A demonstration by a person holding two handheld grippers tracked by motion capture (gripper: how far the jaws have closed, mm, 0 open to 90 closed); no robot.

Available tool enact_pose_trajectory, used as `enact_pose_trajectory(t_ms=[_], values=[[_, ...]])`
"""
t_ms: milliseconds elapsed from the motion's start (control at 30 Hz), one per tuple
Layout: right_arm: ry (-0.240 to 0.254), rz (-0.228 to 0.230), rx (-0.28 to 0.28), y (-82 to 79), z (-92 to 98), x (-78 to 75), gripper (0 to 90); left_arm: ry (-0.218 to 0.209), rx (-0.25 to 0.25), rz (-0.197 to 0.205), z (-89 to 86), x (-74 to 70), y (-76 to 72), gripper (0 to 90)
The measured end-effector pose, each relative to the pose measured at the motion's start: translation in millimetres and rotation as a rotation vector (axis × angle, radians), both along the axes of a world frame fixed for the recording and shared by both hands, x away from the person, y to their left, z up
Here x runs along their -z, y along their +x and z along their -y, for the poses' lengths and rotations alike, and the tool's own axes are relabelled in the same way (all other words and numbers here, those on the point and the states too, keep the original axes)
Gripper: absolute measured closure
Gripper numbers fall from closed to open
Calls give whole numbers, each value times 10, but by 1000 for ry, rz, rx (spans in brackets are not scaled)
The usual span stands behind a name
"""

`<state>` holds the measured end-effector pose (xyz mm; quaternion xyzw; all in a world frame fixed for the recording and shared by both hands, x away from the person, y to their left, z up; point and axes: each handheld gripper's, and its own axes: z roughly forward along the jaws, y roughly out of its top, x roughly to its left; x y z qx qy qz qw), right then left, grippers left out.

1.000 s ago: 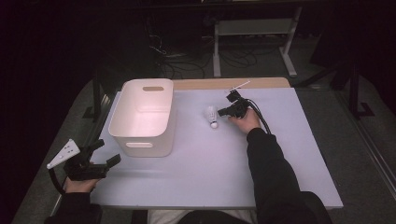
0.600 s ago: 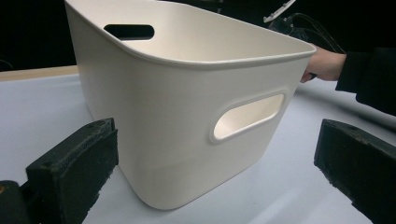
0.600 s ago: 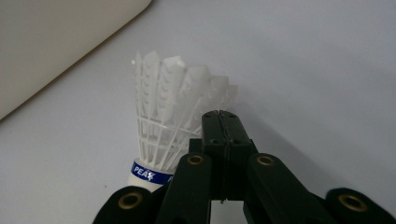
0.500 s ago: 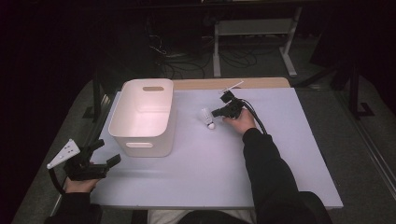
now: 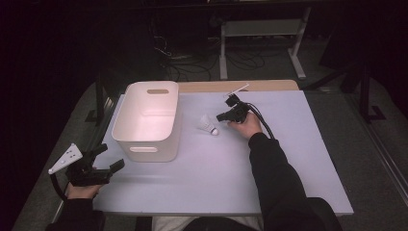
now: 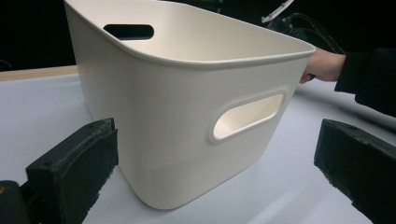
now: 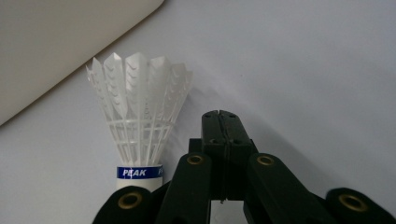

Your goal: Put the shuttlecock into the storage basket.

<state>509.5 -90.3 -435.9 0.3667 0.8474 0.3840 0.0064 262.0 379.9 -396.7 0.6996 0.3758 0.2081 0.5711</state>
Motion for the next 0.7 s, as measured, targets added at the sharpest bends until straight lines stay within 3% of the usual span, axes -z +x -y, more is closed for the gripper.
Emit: enact_pose_trajectory(t_ms=[633,700], values=[[14,25,-17,-73,66,-203,762,2,1,0,1,0,0,0],[11,31,-23,-96,88,-257,689,1,0,0,1,-1,-1,0]])
